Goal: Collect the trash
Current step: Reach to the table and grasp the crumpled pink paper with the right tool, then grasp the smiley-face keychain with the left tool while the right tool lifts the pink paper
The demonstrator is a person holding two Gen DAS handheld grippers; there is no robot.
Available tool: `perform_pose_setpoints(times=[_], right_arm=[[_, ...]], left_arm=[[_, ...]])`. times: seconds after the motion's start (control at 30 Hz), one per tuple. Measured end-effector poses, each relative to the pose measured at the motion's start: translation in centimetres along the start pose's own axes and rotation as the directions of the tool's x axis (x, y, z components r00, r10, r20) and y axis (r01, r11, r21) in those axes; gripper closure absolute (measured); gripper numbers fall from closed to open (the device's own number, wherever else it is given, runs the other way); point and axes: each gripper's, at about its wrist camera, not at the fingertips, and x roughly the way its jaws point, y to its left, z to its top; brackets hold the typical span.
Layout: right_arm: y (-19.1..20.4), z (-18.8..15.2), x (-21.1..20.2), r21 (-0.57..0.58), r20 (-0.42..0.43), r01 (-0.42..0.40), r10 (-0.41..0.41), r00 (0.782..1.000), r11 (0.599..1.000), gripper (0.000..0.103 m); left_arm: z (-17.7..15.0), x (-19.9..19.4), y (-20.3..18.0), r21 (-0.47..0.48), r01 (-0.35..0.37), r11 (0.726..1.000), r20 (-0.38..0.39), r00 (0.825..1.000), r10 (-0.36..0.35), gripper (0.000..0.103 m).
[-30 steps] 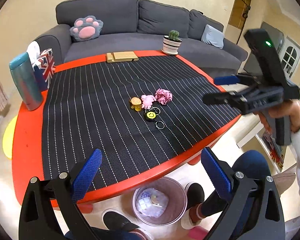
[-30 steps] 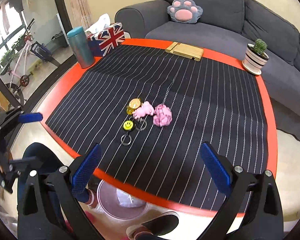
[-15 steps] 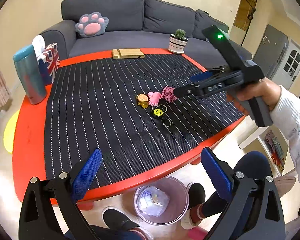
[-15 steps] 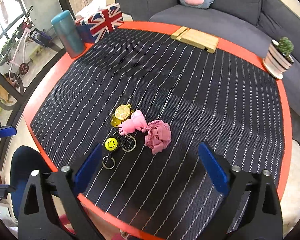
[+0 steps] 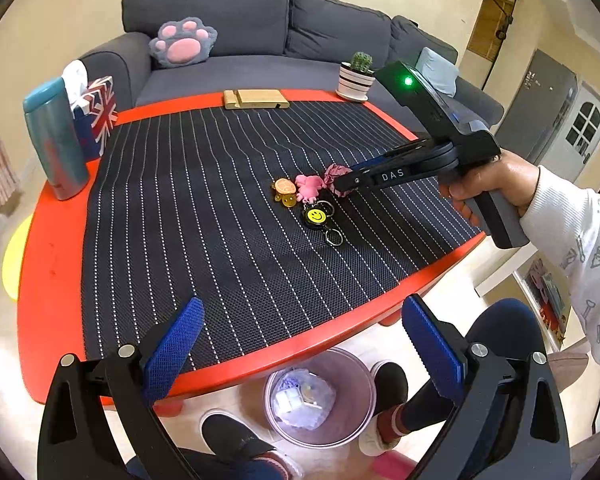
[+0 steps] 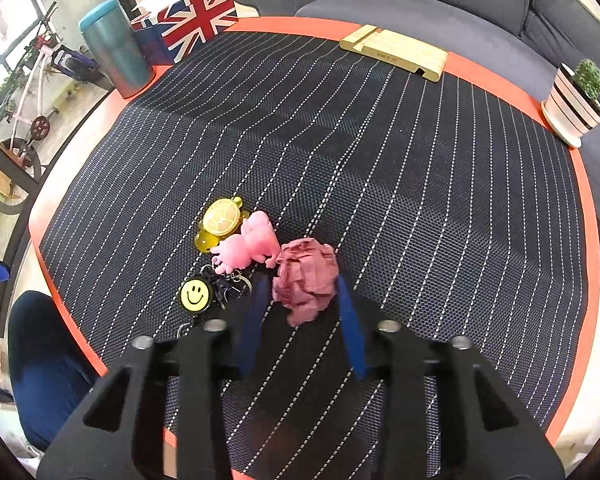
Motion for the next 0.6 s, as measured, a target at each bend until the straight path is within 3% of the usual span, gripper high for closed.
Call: perform_pose_setpoints(times=[0.6], right_arm=[[-0.1,-0.9,-3.0,0.056,0.069,-0.001,-0.003,0.998,0.998,0.080]], left_arm=[[1.7,0.8,-0.6,0.026,0.002,1.000,0.007,1.000,-0.002,0.008]])
